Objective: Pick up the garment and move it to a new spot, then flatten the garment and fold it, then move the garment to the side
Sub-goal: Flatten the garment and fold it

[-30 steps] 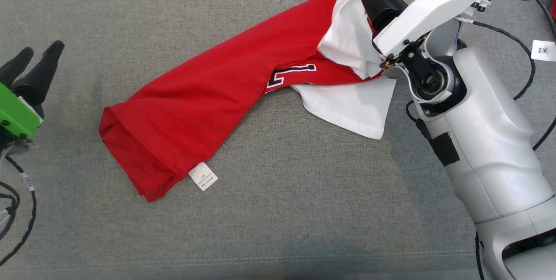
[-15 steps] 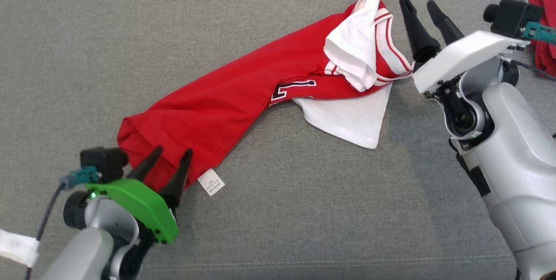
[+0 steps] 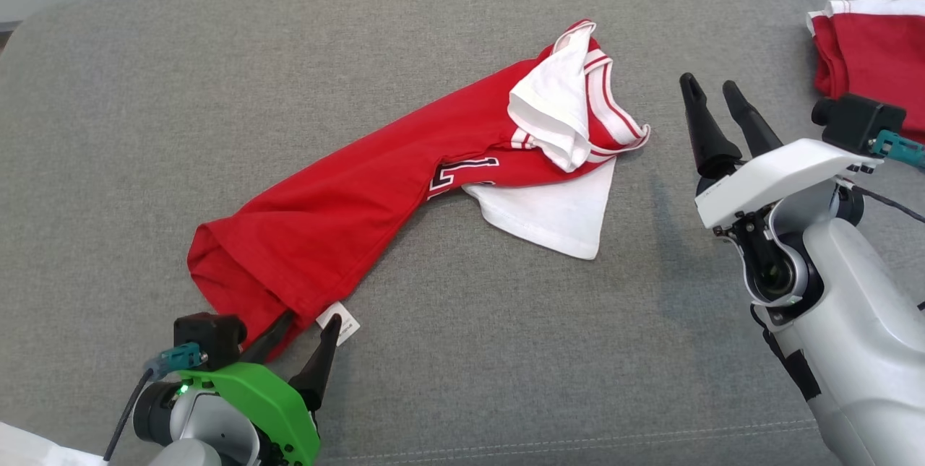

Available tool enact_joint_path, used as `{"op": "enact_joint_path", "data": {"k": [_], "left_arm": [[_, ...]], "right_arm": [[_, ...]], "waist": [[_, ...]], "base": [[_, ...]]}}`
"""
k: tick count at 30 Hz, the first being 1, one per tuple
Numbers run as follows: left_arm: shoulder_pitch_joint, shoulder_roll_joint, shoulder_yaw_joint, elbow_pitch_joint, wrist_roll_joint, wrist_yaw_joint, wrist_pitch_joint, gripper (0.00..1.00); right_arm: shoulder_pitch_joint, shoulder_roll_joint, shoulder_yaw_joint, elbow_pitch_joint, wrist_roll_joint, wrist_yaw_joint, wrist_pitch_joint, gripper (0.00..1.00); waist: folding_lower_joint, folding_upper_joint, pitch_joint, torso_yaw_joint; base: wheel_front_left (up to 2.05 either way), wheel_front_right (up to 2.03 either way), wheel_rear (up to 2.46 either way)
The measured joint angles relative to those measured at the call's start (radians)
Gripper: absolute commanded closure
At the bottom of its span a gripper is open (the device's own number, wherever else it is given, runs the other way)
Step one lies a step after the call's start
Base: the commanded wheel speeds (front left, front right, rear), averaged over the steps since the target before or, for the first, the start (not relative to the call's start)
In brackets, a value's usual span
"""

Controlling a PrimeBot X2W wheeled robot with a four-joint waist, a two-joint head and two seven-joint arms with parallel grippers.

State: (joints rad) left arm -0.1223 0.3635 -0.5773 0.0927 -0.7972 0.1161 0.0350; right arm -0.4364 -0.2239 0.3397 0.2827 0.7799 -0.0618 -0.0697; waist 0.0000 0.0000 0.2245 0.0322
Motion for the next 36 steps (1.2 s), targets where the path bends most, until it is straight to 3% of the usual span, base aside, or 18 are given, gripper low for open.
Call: {"op": "enact_joint_path", "data": {"k": [15,16,17,18,20,21,22,31,36], "left_arm": [[0.0,-0.027,0.012,-0.001,0.036,0.003,-0.002,0.0],[0.0,-0.03,0.015,-0.001,0.038,0.004,-0.002,0.05],[0.0,-0.034,0.016,-0.001,0.039,0.005,-0.002,0.29],[0.0,-0.035,0.017,0.0,0.041,0.007,-0.002,0.45],[0.0,-0.038,0.021,0.002,0.047,0.007,-0.002,0.67],[0.0,-0.039,0.024,0.003,0.047,0.007,-0.002,0.92],[0.0,-0.04,0.026,0.006,0.049,0.007,-0.002,1.0],[-0.007,-0.07,0.029,-0.001,0.073,0.007,-0.002,1.0],[-0.041,-0.09,0.025,-0.022,0.082,0.007,-0.01,1.0]], "right_arm": [[0.071,-0.03,-0.002,-0.094,-0.003,-0.019,0.0,0.0],[0.076,-0.032,-0.002,-0.098,-0.006,-0.02,0.0,0.0],[0.08,-0.035,-0.001,-0.101,-0.008,-0.02,0.001,0.0],[0.082,-0.04,0.001,-0.105,-0.011,-0.02,0.004,0.0],[0.083,-0.055,0.016,-0.111,-0.033,-0.02,0.012,0.0],[0.083,-0.065,0.028,-0.115,-0.051,-0.02,0.015,0.0],[0.083,-0.074,0.039,-0.116,-0.067,-0.02,0.019,0.0],[0.005,-0.149,0.183,-0.113,-0.288,-0.02,0.053,0.0],[-0.077,-0.153,0.258,-0.063,-0.368,-0.019,0.109,0.0]], "waist": [[0.0,0.0,-0.012,-0.039],[0.0,0.0,-0.012,-0.039],[0.0,0.0,-0.011,-0.039],[0.0,0.0,-0.011,-0.039],[0.0,0.0,-0.01,-0.038],[0.0,0.0,-0.009,-0.038],[0.0,0.0,-0.008,-0.037],[0.0,0.0,0.013,-0.022],[0.0,0.0,0.026,0.01]], "base": [[0.0,0.0,0.0],[0.0,0.0,0.0],[0.0,0.0,0.0],[0.0,0.0,0.0],[0.0,0.0,0.0],[0.0,0.0,0.0],[0.0,0.0,0.0],[0.0,0.0,0.0],[0.0,0.0,0.0]]}}
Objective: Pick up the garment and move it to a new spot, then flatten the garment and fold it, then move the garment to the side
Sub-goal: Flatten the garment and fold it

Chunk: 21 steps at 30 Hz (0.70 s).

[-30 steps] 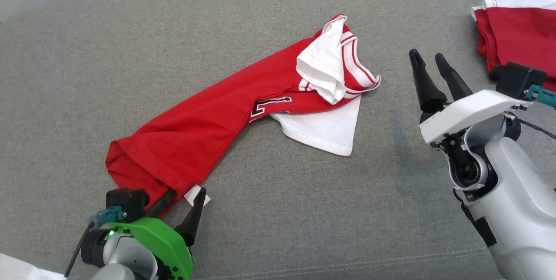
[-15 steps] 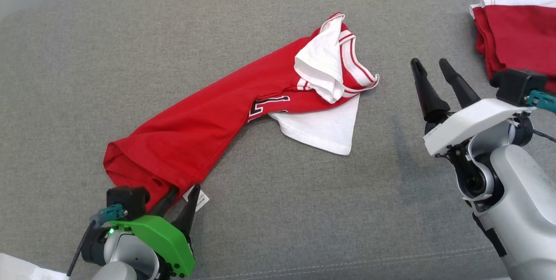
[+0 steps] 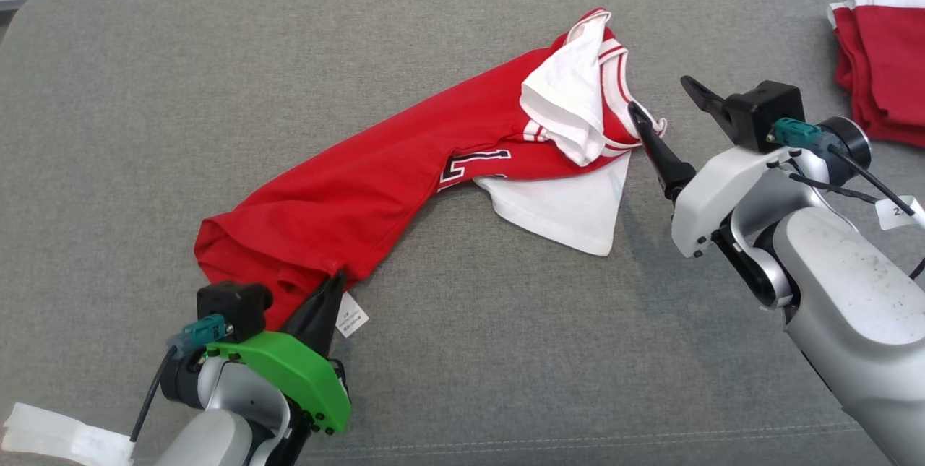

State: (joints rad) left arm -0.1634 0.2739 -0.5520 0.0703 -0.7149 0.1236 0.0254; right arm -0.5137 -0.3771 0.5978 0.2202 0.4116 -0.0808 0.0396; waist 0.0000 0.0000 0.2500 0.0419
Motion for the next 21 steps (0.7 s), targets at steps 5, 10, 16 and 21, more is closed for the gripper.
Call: {"op": "enact_joint_path", "data": {"k": [5,10,16,21], "left_arm": [[-0.026,-0.01,0.008,-0.064,0.007,0.0,-0.01,1.0],[-0.068,-0.003,0.067,-0.143,0.025,0.0,-0.041,1.0],[-0.079,0.029,0.14,-0.202,0.029,0.0,-0.043,1.0],[-0.047,0.031,0.158,-0.229,0.028,0.0,-0.023,1.0]], "right_arm": [[-0.015,0.007,0.032,0.06,-0.016,0.001,0.048,0.0],[-0.038,0.03,0.033,0.1,-0.016,0.001,0.058,0.0],[-0.041,0.038,0.047,0.151,-0.017,0.001,0.064,0.0],[-0.068,0.04,0.051,0.18,-0.036,0.001,0.068,0.0]], "waist": [[0.0,0.0001,0.011,0.046],[0.0,0.0,0.021,0.096],[0.0,0.0,0.027,0.148],[0.0,0.0,0.026,0.172]], "base": [[0.0,0.0,0.0],[0.0,0.0,0.0],[0.0,0.0,0.0],[0.0,0.0,0.0]]}}
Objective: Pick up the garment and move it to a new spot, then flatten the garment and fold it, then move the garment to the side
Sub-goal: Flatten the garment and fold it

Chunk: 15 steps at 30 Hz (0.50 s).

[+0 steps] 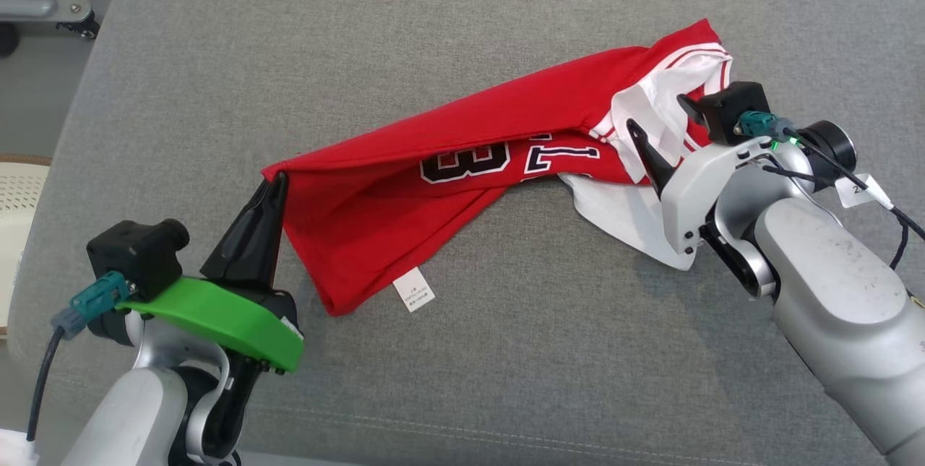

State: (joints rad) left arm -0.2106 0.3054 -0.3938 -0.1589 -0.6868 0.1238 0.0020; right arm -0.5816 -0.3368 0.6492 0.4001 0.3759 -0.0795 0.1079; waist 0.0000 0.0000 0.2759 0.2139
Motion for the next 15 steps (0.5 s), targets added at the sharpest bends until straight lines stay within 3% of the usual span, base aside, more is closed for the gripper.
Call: {"op": "enact_joint_path", "data": {"k": [15], "left_arm": [[0.053,-0.003,0.015,-0.066,-0.005,0.0,0.052,1.0]], "right_arm": [[-0.056,0.024,0.01,0.12,-0.019,-0.001,0.025,0.0]], "waist": [[0.0,0.0,0.009,0.018]], "base": [[0.0,0.0,0.0]]}}
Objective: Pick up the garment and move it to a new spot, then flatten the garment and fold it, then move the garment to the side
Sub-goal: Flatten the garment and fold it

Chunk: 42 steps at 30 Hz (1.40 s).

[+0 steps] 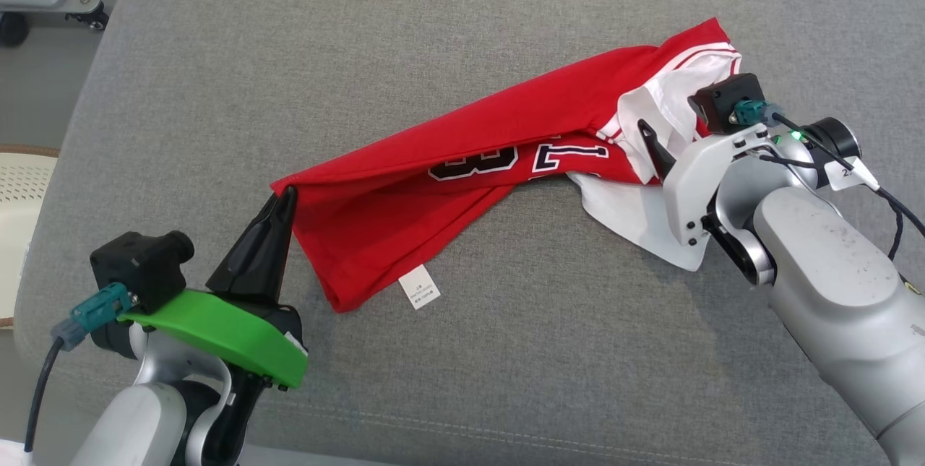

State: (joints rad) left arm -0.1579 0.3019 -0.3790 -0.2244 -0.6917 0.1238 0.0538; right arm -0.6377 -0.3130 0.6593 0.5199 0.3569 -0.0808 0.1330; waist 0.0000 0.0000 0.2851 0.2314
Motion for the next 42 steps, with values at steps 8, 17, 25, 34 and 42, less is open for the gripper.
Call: {"op": "enact_joint_path", "data": {"k": [8,17,25,34,42], "left_arm": [[0.007,-0.004,0.008,-0.043,0.001,0.0,0.017,1.0],[0.02,-0.007,0.042,-0.049,0.008,0.0,0.026,1.0],[0.035,0.028,0.13,-0.065,0.004,0.001,0.035,1.0],[-0.024,0.147,0.17,-0.176,-0.044,-0.037,0.125,1.0],[-0.027,0.226,0.219,-0.354,-0.167,-0.072,0.245,1.0]], "right_arm": [[-0.048,0.012,-0.007,0.032,-0.007,-0.001,0.001,0.31],[-0.073,0.033,-0.033,0.054,-0.005,-0.002,-0.048,1.0],[-0.087,0.044,-0.171,0.001,0.142,0.012,-0.099,1.0],[-0.089,-0.003,-0.351,-0.145,0.376,0.086,-0.064,1.0],[-0.086,-0.067,-0.498,-0.417,0.558,0.124,-0.004,1.0]], "waist": [[0.0,0.0,0.017,0.005],[0.0,0.0,0.024,0.006],[0.0,0.0,0.003,-0.03],[0.0,0.0,-0.064,-0.093],[0.0,0.0,-0.151,-0.166]], "base": [[0.0,0.0,0.0],[0.0,0.0,0.0],[0.0,0.0,0.0],[0.0,0.0,0.0],[0.0,0.0,0.0]]}}
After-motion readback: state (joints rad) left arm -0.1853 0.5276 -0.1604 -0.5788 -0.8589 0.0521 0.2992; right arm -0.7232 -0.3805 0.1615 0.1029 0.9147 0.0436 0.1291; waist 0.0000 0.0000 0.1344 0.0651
